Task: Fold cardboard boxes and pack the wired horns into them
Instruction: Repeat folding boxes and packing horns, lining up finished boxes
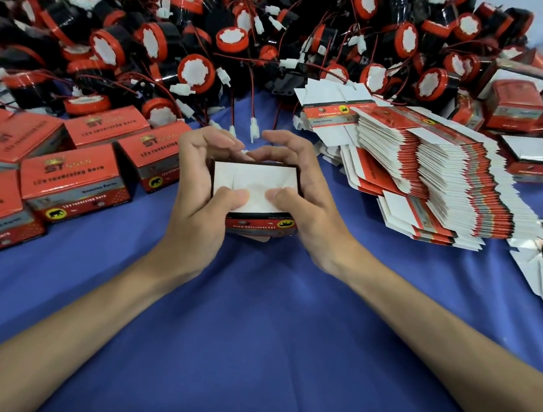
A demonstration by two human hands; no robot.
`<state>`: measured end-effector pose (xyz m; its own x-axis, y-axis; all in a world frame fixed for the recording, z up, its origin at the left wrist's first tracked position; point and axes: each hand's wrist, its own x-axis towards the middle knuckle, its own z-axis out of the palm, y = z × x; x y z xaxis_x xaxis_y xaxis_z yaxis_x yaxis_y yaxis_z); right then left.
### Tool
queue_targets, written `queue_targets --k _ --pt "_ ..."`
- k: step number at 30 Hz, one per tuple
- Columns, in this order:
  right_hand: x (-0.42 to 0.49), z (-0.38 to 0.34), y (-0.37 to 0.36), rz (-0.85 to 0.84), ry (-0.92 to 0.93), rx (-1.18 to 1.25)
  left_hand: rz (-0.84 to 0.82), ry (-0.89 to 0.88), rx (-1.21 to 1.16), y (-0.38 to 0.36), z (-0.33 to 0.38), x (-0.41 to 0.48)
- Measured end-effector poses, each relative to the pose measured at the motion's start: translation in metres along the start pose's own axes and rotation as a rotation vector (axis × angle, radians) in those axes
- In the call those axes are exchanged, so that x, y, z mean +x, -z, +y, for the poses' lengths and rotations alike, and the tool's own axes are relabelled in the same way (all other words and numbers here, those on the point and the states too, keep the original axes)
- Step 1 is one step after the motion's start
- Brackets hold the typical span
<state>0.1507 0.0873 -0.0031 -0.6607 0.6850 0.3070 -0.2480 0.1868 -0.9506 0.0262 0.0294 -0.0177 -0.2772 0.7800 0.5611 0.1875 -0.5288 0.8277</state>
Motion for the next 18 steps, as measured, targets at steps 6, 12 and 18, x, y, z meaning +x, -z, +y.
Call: queue_targets --k 6,12,18 --pt "-0.0009 0.0002 0.0007 -0.009 0.005 0.007 -0.016 -0.016 0.005 -0.0007 0.002 -0.0001" --pt "-0.0012 0.0002 0.0011 -0.012 0.005 0.012 -0.026 -0.029 0.012 -0.0005 0.0017 -0.0014" --pt "-0.0044 -0.001 -0.0006 -0.008 0.011 -0.06 -0.021 -0.059 0.004 0.0028 0.001 -0.0002"
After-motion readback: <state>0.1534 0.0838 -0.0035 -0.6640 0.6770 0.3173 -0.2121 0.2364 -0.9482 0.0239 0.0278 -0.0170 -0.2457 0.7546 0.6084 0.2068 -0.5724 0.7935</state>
